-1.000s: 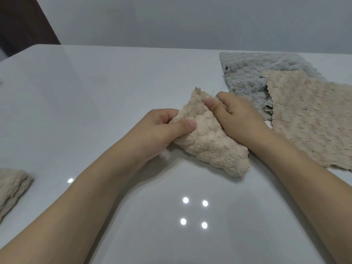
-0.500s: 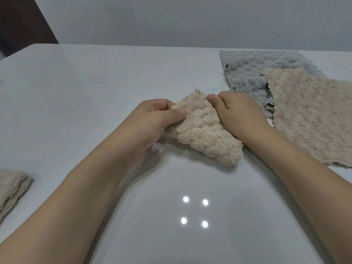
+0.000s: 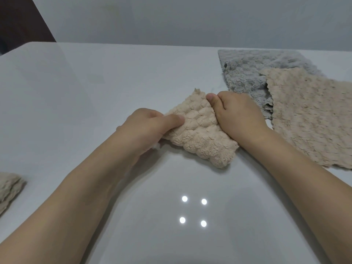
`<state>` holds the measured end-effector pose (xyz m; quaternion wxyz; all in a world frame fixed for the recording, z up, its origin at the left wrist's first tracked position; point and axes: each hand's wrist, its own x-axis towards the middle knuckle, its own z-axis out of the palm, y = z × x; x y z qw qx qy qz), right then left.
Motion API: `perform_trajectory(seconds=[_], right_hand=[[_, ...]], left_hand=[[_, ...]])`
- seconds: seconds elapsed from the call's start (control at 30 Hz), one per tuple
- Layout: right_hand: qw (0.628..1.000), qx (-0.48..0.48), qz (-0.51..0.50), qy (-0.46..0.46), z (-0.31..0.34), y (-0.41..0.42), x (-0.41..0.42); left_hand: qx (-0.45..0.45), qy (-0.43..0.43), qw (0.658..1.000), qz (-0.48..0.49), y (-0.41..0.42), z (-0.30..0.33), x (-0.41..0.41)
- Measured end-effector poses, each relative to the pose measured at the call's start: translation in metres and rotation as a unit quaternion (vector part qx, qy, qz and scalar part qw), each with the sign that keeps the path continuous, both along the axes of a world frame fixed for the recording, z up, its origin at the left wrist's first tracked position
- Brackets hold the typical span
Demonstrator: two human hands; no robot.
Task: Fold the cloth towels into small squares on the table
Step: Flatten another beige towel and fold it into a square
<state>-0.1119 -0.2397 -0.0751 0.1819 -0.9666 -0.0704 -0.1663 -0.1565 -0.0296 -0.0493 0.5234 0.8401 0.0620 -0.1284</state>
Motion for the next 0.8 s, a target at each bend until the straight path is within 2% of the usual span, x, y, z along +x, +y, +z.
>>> perform_trajectory(seconds=[0.1,0.2,0.27,0.33,0.37,0.4,0.47,0.5,0.57,0.67,0.8], right_hand=[[1.0,-0.013,-0.009,0.002,0.001,0.001,-0.001],[1.0,-0.024,-0.015,0.009,0.001,0.003,-0.001],[0.999,-0.033,-0.02,0.02,0.002,0.004,-0.001],[0.999,-0.036,-0.027,0.028,0.002,0.005,0.0],[0.998,-0.034,-0.036,0.031,0.002,0.005,0.001],[0.998,-0.032,-0.047,0.032,0.002,0.004,0.001],[0.997,-0.029,-0.072,0.026,0.001,0.004,0.002],[0.996,-0.029,-0.081,0.02,0.0,0.004,0.003],[0.996,-0.026,-0.089,0.011,-0.001,0.005,0.003],[0.996,-0.021,-0.091,0.009,-0.001,0.005,0.003],[0.996,-0.018,-0.09,0.009,0.0,0.006,0.002]], left_hand=[[0.088,-0.001,0.994,0.06,-0.001,-0.001,0.001],[0.242,-0.041,0.968,0.053,-0.008,0.003,-0.003],[0.356,-0.09,0.93,0.024,-0.01,0.001,-0.004],[0.431,-0.2,0.88,0.027,-0.01,-0.004,-0.005],[0.424,-0.287,0.858,0.046,-0.01,-0.003,-0.009],[0.381,-0.368,0.846,0.055,-0.013,0.001,-0.016],[0.25,-0.452,0.856,-0.017,-0.024,0.009,-0.031],[0.219,-0.465,0.853,-0.085,-0.031,0.01,-0.04],[0.247,-0.434,0.846,-0.186,-0.044,0.001,-0.051],[0.318,-0.379,0.852,-0.173,-0.051,-0.017,-0.045],[0.359,-0.404,0.833,-0.121,-0.052,-0.021,-0.038]])
